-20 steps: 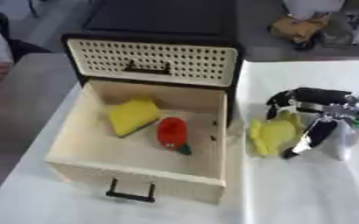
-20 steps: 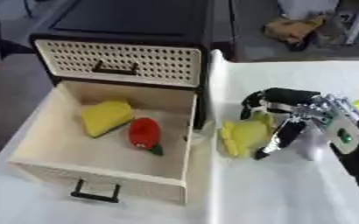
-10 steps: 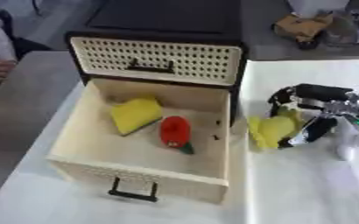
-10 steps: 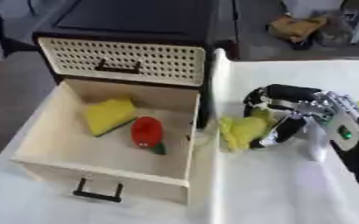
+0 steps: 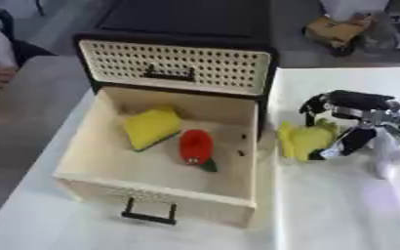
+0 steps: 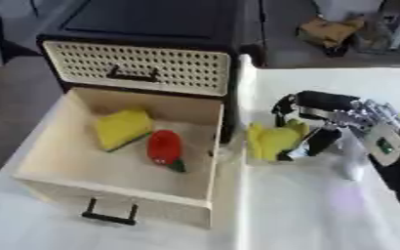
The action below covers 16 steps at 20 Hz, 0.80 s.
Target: Pick up objects from table and place into drawer.
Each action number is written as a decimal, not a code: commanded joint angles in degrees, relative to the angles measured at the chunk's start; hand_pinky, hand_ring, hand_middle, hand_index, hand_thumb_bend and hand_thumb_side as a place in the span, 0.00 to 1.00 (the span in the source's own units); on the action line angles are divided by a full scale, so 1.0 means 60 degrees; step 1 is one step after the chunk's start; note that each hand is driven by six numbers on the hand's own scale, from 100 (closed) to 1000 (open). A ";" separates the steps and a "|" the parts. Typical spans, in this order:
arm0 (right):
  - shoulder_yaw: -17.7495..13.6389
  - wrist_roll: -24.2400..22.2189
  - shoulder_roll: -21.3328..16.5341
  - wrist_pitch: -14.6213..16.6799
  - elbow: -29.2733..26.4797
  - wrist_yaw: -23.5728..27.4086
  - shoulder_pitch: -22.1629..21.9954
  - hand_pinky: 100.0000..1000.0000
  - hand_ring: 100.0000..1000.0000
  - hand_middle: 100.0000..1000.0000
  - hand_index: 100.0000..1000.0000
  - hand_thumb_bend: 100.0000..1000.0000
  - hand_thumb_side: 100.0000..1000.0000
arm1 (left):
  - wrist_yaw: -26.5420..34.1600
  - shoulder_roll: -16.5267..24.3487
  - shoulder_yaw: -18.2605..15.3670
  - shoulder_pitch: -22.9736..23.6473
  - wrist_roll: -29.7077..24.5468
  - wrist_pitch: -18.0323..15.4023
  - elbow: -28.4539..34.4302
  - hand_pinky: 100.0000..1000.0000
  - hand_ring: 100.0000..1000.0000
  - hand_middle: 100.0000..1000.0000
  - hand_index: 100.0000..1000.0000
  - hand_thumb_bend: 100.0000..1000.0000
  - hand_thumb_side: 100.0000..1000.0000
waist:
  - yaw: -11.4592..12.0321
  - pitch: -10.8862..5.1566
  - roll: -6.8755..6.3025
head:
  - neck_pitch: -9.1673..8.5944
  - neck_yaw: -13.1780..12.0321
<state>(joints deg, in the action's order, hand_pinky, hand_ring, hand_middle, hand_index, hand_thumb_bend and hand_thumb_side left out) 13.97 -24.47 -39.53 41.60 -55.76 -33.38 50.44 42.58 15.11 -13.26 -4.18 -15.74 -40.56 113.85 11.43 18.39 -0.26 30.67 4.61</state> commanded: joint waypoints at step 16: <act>-0.0606 -0.0737 -0.1164 0.1727 -0.1671 0.1772 -0.0109 0.71 0.77 0.40 0.42 0.49 0.43 | 0.0072 0.0255 -0.0170 0.0016 0.0078 -0.0045 0.0124 0.93 0.87 0.79 1.00 0.15 0.98 | -0.0238 -0.0303 0.0006 | -0.0117 -0.0008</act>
<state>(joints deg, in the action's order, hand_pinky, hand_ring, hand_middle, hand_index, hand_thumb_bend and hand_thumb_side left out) 11.33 -21.82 -43.63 44.26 -63.60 -24.39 49.02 42.81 15.15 -13.63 -4.03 -15.48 -40.80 113.85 10.00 17.89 -0.24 30.54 4.58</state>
